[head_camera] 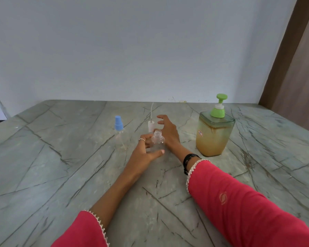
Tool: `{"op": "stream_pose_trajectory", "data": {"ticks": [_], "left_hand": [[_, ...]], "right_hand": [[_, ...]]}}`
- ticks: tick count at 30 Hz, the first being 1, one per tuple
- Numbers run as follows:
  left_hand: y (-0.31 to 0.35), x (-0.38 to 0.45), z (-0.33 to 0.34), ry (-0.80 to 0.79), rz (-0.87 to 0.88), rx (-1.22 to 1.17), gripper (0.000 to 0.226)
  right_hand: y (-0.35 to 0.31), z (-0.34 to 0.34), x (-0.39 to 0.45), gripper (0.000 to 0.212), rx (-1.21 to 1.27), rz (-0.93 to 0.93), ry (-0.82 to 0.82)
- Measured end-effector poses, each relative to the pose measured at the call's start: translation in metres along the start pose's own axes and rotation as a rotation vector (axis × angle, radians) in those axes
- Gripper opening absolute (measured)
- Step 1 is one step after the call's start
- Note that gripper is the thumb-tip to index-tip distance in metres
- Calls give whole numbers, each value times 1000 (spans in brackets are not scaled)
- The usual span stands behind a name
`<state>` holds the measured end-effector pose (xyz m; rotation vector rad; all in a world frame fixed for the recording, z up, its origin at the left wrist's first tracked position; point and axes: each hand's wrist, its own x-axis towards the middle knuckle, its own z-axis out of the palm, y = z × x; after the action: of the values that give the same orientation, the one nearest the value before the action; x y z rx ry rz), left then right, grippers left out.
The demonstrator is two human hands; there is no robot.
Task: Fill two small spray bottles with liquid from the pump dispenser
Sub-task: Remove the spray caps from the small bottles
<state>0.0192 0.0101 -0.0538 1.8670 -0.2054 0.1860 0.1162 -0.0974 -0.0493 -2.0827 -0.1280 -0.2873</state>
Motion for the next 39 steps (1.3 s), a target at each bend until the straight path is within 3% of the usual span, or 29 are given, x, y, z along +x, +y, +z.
{"op": "stream_pose_trajectory", "data": {"ticks": [4,7,12,14,16,20,24,35,39], "left_hand": [[4,-3,-3,74,79,-114,44],[6,-5,-6,179,223,-31,42],[15,-3,-15,660,461,176,33],[16,-1,-21,846,398,219,44],[13,2,-28,916,268,233,56],[-4,12,-41,776,0,202,71],[-16,17,-41,700,-73,186,59],[4,4,-22,661,241,210,39],[10,-2,-11,604,409,368,39]], "right_hand": [[2,-14,-21,35,132,1,62],[3,-26,-37,18,238,-48,119],[-9,-43,-56,11,331,-145,165],[-17,-47,-59,11,321,-202,171],[-26,-49,-60,10,285,-270,182],[-40,-48,-62,11,245,-348,180],[-46,-45,-66,13,205,-389,174],[-62,-46,-78,14,204,-402,142],[-74,-47,-83,40,48,-362,55]]}}
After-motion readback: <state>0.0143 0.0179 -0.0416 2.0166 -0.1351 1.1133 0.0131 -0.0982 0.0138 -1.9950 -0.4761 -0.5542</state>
